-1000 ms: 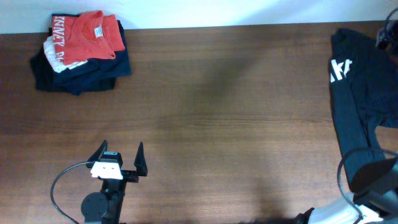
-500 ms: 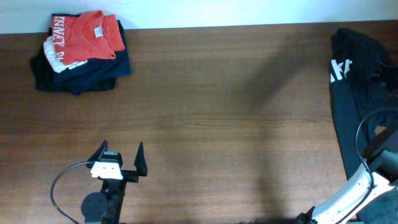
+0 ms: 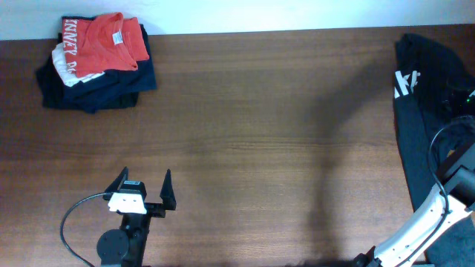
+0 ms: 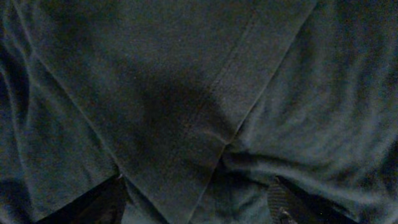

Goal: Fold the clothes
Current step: 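Grasp the dark T-shirt with the right gripper and lift it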

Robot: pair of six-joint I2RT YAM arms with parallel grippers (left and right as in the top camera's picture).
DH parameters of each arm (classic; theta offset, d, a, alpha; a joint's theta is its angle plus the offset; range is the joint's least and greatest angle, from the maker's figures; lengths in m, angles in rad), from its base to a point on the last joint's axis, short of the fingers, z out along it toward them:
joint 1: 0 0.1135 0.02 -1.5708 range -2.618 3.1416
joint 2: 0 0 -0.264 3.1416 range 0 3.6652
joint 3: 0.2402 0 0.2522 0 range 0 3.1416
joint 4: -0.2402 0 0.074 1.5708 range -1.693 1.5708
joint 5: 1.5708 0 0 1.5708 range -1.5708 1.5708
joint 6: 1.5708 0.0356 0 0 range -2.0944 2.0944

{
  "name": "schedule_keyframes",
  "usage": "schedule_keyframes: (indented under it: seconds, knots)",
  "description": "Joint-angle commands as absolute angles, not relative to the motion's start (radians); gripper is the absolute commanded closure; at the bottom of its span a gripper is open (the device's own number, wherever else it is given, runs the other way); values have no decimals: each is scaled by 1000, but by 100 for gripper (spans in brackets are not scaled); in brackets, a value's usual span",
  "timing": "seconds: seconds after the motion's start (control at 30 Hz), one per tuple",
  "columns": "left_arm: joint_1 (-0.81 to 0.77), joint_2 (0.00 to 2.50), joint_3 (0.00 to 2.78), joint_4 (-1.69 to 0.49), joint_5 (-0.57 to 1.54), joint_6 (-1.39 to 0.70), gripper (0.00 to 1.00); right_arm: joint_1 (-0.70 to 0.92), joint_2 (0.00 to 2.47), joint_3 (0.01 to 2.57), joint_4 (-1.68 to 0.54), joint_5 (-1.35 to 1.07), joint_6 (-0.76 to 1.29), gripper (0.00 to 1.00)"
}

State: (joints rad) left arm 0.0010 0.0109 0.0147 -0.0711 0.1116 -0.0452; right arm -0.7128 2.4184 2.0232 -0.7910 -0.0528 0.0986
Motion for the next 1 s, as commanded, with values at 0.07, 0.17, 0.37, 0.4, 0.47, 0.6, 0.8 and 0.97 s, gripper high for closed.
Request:
schedule_keyframes:
  seconds: [0.07,0.17,0.37,0.4,0.47,0.6,0.8,0.97]
  knots:
    - [-3,6,9,-72,107,-26,1,-714,2450,2025,-785,-71,113,48]
    - [-3,6,9,-72,108,-26,1,-714,2459,2012,-786,-75,113,44]
    - [-3,6,9,-72,108,-26,1,-714,2462,2006,-790,-75,114,81]
    - [-3,6,9,-72,108,-26,1,-714,2462,2013,-799,-75,114,87]
    - [-3,6,9,-72,108,-26,1,-715,2462,2036,-827,-74,113,91]
    - [-3,6,9,-72,108,-26,1,-715,2458,2119,-895,-75,113,87]
    - [-3,6,9,-72,108,-26,1,-715,2458,2140,-953,-74,113,89]
    - [-3,6,9,-72,108,-26,1,-715,2458,2140,-973,-74,113,80]
